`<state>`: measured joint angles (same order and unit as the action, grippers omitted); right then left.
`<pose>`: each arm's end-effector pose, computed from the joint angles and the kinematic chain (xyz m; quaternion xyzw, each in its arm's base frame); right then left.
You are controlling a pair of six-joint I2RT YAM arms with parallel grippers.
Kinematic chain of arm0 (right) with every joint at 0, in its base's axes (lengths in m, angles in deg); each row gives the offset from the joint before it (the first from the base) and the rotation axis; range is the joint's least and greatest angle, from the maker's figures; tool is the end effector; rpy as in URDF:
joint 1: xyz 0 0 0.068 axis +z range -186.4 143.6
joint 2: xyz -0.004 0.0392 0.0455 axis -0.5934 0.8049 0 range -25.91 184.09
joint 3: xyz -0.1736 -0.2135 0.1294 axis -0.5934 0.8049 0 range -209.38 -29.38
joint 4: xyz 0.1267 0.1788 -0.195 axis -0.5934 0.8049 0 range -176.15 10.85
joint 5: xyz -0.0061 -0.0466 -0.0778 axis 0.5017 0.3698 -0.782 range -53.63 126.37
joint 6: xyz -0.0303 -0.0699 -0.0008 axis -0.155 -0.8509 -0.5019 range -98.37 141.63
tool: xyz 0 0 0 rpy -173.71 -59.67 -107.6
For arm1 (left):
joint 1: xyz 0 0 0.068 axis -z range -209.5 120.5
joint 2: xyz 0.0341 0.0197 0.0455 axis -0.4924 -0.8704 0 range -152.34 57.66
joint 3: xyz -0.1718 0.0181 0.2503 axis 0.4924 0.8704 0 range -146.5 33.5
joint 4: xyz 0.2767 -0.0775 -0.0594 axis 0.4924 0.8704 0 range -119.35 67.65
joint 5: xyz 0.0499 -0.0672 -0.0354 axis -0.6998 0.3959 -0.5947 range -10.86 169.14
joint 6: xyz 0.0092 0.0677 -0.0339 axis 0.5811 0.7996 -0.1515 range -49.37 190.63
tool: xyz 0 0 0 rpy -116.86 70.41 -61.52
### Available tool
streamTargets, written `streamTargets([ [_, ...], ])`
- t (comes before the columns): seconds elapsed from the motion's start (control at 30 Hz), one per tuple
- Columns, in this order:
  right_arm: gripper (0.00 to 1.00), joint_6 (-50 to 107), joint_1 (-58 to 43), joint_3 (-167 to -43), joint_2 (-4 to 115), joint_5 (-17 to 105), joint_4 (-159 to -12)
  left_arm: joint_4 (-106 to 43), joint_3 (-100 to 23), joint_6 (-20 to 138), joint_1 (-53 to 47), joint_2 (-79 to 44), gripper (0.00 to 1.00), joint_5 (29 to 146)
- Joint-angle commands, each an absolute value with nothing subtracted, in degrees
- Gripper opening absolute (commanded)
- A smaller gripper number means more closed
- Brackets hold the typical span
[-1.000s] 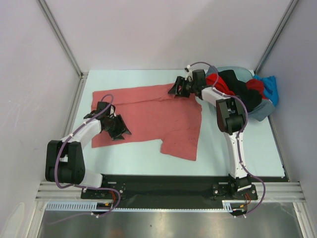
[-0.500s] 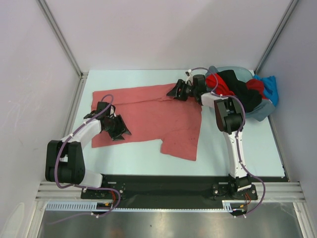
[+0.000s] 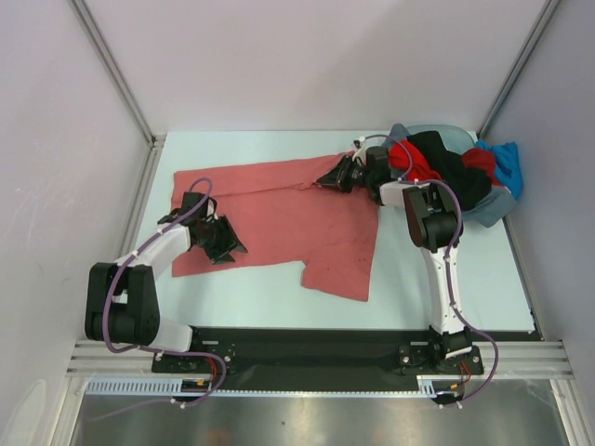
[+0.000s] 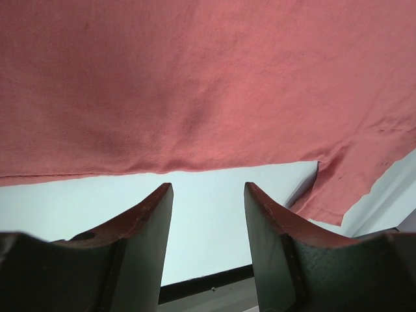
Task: Fold and stack the t-shirts
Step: Fold the tshirt
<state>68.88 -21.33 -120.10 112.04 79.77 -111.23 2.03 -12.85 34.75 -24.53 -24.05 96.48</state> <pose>0.5537 0.1950 0.1025 0.0154 0.7979 0.5309 0.2850 0.2902 -0.0446 0.1695 -0.2287 0.9414 -0.2080 0.1352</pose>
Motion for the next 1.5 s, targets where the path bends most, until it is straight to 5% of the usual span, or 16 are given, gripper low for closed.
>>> streamTargets([
  [0.0,0.15,74.27,-21.98,-119.65,107.86,78.47,-114.54,0.19,-12.38,33.28,-24.75,-23.64,0.53,97.95],
  [0.1,0.00,77.17,-21.72,-118.59,107.86,76.80,-114.45,0.18,-12.38,33.10,-24.75,-23.90,0.53,97.95],
  [0.67,0.00,92.70,-13.21,-110.53,97.51,60.91,-101.01,-2.10,-10.80,32.31,-24.75,-24.25,0.54,97.42],
  [0.73,0.16,94.75,-7.96,-102.39,92.15,54.95,-103.18,-2.80,-10.54,32.57,-24.75,-25.13,0.54,97.07],
  [0.8,0.59,94.50,-6.60,-99.62,86.34,51.67,-100.74,-3.24,-10.28,32.22,-24.75,-25.66,0.54,97.33],
  [0.83,0.63,93.19,-7.04,-97.78,85.28,52.97,-101.52,-4.20,-9.84,32.05,-24.75,-25.84,0.54,97.85],
  [1.0,0.63,77.00,-12.13,-101.87,82.90,61.85,-93.74,-5.35,-9.75,32.66,-24.58,-26.01,0.54,98.82],
  [1.2,0.67,56.01,-19.14,-112.95,82.71,55.53,-71.22,-11.84,-12.56,31.27,-20.02,-27.23,0.52,101.28],
  [1.47,0.39,43.44,-26.20,-109.64,82.28,57.54,-68.82,-32.76,-22.21,23.35,-12.28,-41.64,0.47,105.25],
])
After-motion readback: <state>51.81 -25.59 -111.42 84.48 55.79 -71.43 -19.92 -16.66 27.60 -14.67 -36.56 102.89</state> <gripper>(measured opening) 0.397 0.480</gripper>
